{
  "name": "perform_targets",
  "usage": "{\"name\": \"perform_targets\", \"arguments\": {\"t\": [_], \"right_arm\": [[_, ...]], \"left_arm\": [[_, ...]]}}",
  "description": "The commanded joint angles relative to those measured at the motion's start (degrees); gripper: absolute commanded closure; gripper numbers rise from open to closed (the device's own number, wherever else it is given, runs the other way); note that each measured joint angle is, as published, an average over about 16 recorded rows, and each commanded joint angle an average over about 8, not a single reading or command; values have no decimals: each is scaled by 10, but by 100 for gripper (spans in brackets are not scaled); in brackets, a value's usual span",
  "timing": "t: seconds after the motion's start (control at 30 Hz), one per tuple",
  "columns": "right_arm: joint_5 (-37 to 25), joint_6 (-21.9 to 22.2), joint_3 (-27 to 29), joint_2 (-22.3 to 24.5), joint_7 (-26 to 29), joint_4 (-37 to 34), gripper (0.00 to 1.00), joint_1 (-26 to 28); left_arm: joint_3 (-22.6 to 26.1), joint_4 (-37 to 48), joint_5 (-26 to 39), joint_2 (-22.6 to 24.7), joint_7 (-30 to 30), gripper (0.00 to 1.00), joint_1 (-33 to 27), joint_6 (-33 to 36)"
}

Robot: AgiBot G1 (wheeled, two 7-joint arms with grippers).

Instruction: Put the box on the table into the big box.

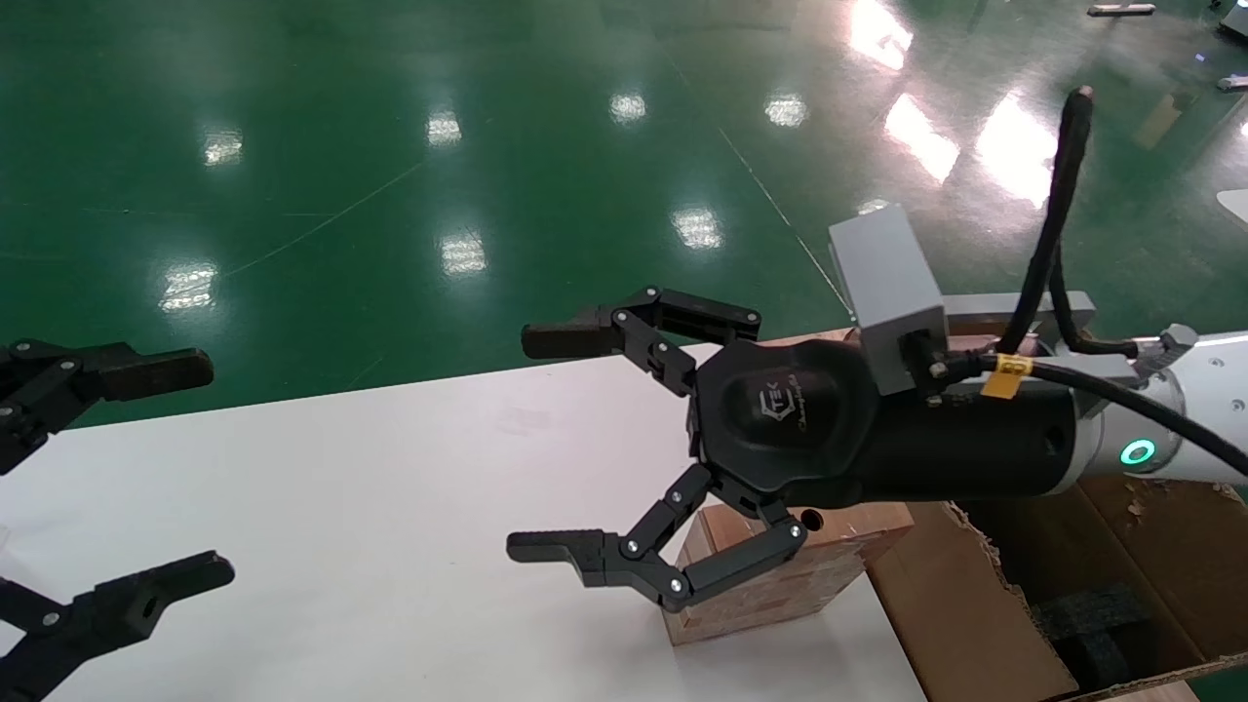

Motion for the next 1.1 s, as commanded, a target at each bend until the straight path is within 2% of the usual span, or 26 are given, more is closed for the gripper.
{"name": "perform_targets", "arguments": {"t": [0.03, 0.8, 1.1], "right_arm": [[0, 0, 0, 0, 0, 0, 0, 0], [-1, 0, 0, 1, 0, 0, 0, 0], [-42, -19, -8, 18, -27, -42, 0, 13]], "left_arm": [[0, 0, 0, 0, 0, 0, 0, 0], [0, 0, 0, 0, 0, 0, 0, 0], [0, 0, 0, 0, 0, 0, 0, 0]]}}
